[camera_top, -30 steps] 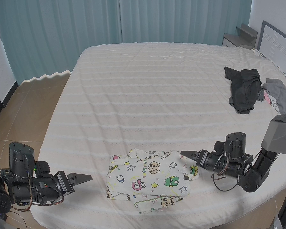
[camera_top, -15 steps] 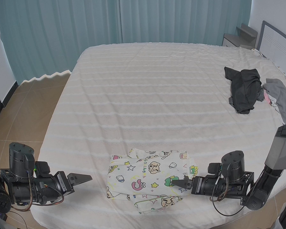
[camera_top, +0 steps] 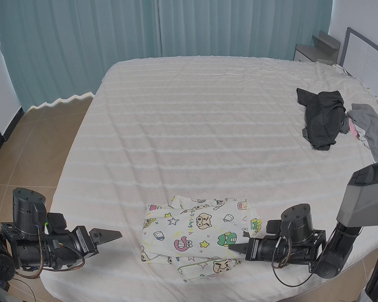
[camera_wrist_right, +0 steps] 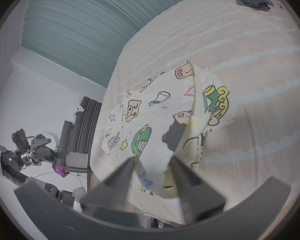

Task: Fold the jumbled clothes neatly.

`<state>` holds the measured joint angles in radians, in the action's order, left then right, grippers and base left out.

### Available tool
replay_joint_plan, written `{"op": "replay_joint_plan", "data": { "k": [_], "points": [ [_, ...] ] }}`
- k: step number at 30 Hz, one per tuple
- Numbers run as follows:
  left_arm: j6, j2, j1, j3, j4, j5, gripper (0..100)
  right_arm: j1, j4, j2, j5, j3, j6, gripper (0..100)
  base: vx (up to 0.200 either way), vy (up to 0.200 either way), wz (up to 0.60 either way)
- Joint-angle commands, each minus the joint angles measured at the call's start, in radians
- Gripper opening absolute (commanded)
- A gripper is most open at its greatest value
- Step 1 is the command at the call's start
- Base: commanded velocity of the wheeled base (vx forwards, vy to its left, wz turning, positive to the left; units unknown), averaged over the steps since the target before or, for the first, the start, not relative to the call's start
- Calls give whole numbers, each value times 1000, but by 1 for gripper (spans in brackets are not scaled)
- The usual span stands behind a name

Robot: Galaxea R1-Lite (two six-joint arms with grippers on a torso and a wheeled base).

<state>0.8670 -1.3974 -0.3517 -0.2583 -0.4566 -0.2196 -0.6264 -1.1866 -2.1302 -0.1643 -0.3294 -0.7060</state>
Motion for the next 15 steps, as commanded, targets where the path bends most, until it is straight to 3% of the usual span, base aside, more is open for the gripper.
{"op": "replay_joint_plan", "data": {
  "k": [1, 15],
  "points": [
    [0, -3, 0, -1, -1, 0, 100, 5, 21, -16, 2, 4, 28, 0, 0, 0, 0],
    [0, -8, 3, -1, -1, 0, 100, 65, 36, 19, 15, 95, 148, 0, 0, 0, 0]
  ]
}}
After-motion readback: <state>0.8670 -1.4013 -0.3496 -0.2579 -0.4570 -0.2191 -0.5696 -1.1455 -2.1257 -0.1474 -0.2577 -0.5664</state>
